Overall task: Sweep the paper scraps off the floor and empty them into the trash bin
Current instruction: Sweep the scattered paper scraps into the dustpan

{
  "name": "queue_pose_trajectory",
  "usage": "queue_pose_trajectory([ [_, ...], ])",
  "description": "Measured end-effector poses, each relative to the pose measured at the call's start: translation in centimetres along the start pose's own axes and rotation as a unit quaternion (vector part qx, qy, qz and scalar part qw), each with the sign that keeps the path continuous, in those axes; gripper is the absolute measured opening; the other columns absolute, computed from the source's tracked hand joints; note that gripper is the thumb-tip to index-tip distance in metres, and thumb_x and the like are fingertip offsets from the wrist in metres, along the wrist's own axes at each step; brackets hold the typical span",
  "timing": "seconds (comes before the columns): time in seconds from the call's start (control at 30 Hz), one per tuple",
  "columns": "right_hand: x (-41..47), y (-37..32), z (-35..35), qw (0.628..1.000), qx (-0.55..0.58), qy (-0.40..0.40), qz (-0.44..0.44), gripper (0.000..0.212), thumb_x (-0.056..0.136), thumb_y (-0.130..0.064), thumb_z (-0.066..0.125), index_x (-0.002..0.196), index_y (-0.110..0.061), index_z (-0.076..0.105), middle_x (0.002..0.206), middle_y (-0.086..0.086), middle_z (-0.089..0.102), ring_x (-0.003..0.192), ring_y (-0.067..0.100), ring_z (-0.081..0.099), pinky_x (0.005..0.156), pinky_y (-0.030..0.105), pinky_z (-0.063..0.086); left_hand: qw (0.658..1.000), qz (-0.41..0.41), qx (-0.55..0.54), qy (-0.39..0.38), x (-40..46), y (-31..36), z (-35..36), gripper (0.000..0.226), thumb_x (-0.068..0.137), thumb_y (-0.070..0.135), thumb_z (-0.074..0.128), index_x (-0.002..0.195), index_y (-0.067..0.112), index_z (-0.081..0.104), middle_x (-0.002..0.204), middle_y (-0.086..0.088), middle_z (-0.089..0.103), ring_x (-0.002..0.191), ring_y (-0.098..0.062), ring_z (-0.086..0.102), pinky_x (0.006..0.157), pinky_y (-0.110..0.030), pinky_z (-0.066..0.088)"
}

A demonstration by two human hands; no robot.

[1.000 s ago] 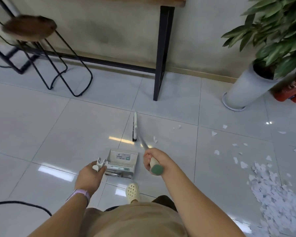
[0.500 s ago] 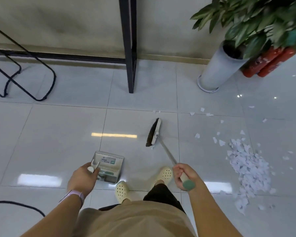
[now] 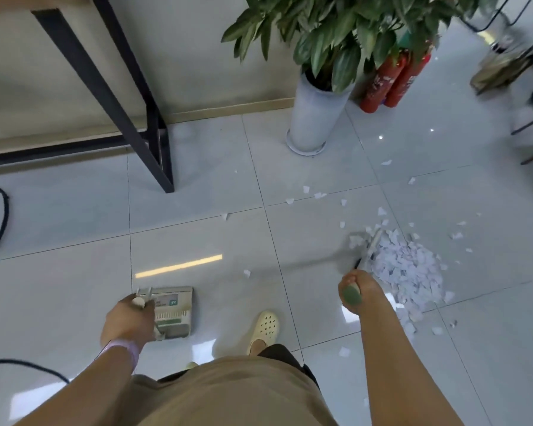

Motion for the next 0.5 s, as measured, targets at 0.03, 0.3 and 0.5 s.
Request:
queue_pose_trajectory([
  [0.03,0.0,-0.2,0.3,1.000,-0.012,0.010,-0.007,0.035,0.093,-0.003,0.042,0.062,-0.016,0.034,0.038,-0.005,0.037,0.026,0.007,0.038,0.031,0.013,0.035,1.000,0.004,-0.011,0.007,0.0,1.1,0.2,0.020,0.096,0.028,0.059,0.084,0.013,0.063,0.071,-0.009,0.066,0.063,-0.029,0.062,0.062,-0.033,0.048],
  [0.3,-0.7,-0.7,6.4,0.992,-0.025,-0.123,0.019,0.032,0.093,0.001,0.041,0.066,-0.017,0.035,0.049,-0.004,0.035,0.031,0.006,0.036,0.030,0.016,0.032,0.996,0.061,-0.053,0.034,-0.2,8.2,1.6,0.013,0.094,0.038,0.061,0.092,0.025,0.063,0.071,-0.005,0.068,0.067,-0.031,0.063,0.061,-0.033,0.051],
  [0.5,-1.1,3.9,14.3,0.962,-0.089,-0.232,0.115,0.029,0.092,-0.001,0.040,0.067,-0.016,0.038,0.046,-0.006,0.035,0.032,0.004,0.037,0.031,0.015,0.036,0.993,0.048,-0.080,0.067,1.0,10.3,0.3,0.011,0.093,0.031,0.063,0.095,0.021,0.066,0.073,-0.006,0.067,0.068,-0.030,0.062,0.059,-0.032,0.047],
])
Point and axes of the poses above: each hand's wrist, its own x-axis towards the middle knuckle, its own z-axis out of the palm, y = z × x, the point moved 3 cm from there along x, towards the middle knuckle
